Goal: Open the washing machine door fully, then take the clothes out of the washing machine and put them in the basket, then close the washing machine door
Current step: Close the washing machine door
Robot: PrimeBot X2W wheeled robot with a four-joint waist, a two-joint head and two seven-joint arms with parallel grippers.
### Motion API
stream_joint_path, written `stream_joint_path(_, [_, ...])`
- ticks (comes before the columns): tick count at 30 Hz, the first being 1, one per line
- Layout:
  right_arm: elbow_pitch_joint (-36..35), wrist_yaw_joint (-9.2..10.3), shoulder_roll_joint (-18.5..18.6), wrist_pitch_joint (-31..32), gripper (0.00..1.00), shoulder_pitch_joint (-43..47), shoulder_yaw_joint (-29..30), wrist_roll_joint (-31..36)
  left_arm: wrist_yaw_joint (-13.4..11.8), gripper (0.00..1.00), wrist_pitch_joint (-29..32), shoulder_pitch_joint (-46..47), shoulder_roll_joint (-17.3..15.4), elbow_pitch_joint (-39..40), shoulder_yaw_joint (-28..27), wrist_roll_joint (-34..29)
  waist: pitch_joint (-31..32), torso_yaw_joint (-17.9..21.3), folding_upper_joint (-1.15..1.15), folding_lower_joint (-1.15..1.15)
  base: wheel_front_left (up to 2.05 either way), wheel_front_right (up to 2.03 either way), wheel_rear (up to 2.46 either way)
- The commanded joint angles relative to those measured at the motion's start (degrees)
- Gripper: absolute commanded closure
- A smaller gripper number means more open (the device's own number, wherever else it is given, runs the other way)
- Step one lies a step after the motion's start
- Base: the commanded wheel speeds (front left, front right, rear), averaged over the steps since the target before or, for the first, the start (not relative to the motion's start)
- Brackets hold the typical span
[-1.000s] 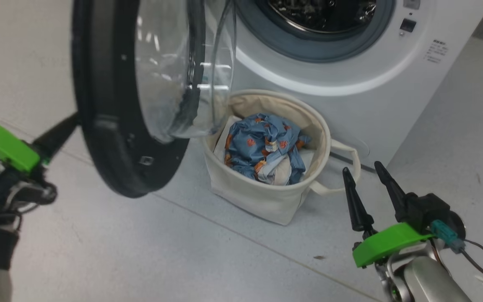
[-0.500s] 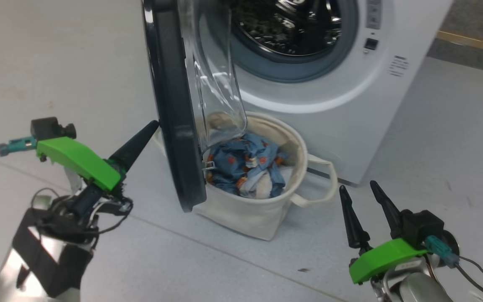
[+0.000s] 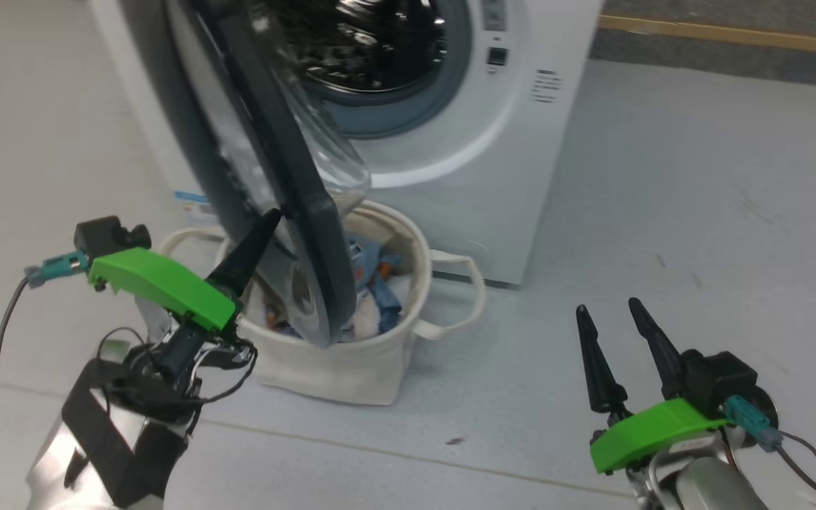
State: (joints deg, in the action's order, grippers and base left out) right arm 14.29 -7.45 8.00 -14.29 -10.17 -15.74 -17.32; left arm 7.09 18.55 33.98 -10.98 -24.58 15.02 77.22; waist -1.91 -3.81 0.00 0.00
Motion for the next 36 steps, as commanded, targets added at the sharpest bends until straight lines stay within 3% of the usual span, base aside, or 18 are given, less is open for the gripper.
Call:
stream_joint_path(1, [-2.18,-0.03,-0.17,-0.7,0.0,-0.84,-0.7,0.09,0.39,1.0,-1.47,2.98,-1.72,1.44,-1.55,-0.55,-0.65,3.57,0.0,0.0,0.0,0.0,0.0])
stream_joint_path(5, [-2.95,-0.03,-0.29,-0.71,0.0,-1.14,-0.18,0.3,0.39,1.0,-5.6,4.41,-2.83,-0.16,-1.35,0.13,-1.73,8.72,0.0,0.0,0.0,0.0,0.0])
stream_joint_path(12, [-3.64,-0.03,-0.82,-0.71,0.0,-1.56,0.75,0.38,0.39,1.0,-10.86,5.9,-5.39,-2.87,-0.59,0.58,-3.32,14.36,0.0,0.0,0.0,0.0,0.0])
stream_joint_path(23, [-4.15,-0.03,-1.33,-0.71,0.0,-0.4,2.95,0.07,0.4,1.0,-14.63,5.02,-9.29,-3.37,2.53,2.27,-2.89,15.1,0.0,0.0,0.0,0.0,0.0])
stream_joint_path(24, [-4.08,-0.03,-1.29,-0.71,0.0,-0.3,3.01,0.1,0.4,0.45,-15.1,4.86,-9.6,-3.66,3.0,2.14,-2.55,14.79,0.0,0.0,0.0,0.0,0.0])
stream_joint_path(25, [-3.97,-0.03,-1.21,-0.71,0.0,-0.17,3.05,0.1,0.4,0.03,-15.44,4.68,-9.87,-3.82,3.67,1.91,-2.11,14.48,0.0,0.0,0.0,0.0,0.0])
stream_joint_path(30, [-3.56,-0.03,-0.87,-0.71,0.0,0.53,3.25,0.08,0.4,0.0,-19.2,3.23,-12.83,-3.21,8.25,-2.12,0.18,12.92,0.0,0.0,0.0,0.0,0.0])
stream_joint_path(36, [-3.81,-0.03,-0.72,-0.71,0.0,0.77,3.33,0.4,0.4,0.0,-29.31,-0.08,-20.19,-1.53,13.07,-11.03,1.85,12.95,0.0,0.0,0.0,0.0,0.0])
